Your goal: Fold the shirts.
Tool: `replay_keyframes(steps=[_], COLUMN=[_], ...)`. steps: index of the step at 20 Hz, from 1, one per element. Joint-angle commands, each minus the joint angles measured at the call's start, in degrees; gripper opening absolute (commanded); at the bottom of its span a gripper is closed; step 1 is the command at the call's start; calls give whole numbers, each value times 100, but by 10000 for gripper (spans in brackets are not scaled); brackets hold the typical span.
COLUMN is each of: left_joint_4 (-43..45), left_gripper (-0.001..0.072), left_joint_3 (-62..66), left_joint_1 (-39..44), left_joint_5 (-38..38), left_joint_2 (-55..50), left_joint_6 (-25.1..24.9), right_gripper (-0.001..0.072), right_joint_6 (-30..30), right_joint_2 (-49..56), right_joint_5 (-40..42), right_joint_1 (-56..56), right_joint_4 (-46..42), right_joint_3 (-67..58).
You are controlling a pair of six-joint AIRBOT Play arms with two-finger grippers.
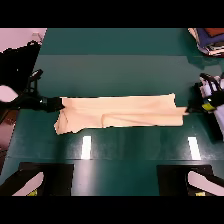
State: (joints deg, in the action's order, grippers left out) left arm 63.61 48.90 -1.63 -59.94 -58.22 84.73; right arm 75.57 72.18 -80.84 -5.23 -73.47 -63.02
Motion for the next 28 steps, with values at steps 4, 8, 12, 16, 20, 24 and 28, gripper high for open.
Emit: replay_keyframes(steps=[4,8,12,16,20,24,28], left_joint_4=[-273,-293,-358,-942,-1027,-1038,-1274], left_gripper=[29,569,239,27,26,26,26], left_joint_3=[632,1038,1432,1429,1429,1438,1589], left_joint_1=[-2,-2,-2,15,697,1585,2271], left_joint_5=[1185,909,-66,-50,501,1038,1263], left_joint_2=[-1408,-1482,-1482,-1484,-1488,-1727,-2251], left_joint_6=[-264,-227,-245,-310,-367,-197,-203], right_gripper=[94,454,454,560,555,327,15], right_joint_6=[4,-59,-380,-693,-1036,-1169,-1322], right_joint_2=[1764,2015,1792,1762,2201,2430,1965], right_joint_5=[308,0,-297,-223,-116,203,317], right_joint_1=[101,-13,-623,-1200,-1204,-662,-466], right_joint_4=[1259,1250,1250,1303,2214,2612,2590], right_joint_3=[-1473,-1873,-1305,-404,22,57,52])
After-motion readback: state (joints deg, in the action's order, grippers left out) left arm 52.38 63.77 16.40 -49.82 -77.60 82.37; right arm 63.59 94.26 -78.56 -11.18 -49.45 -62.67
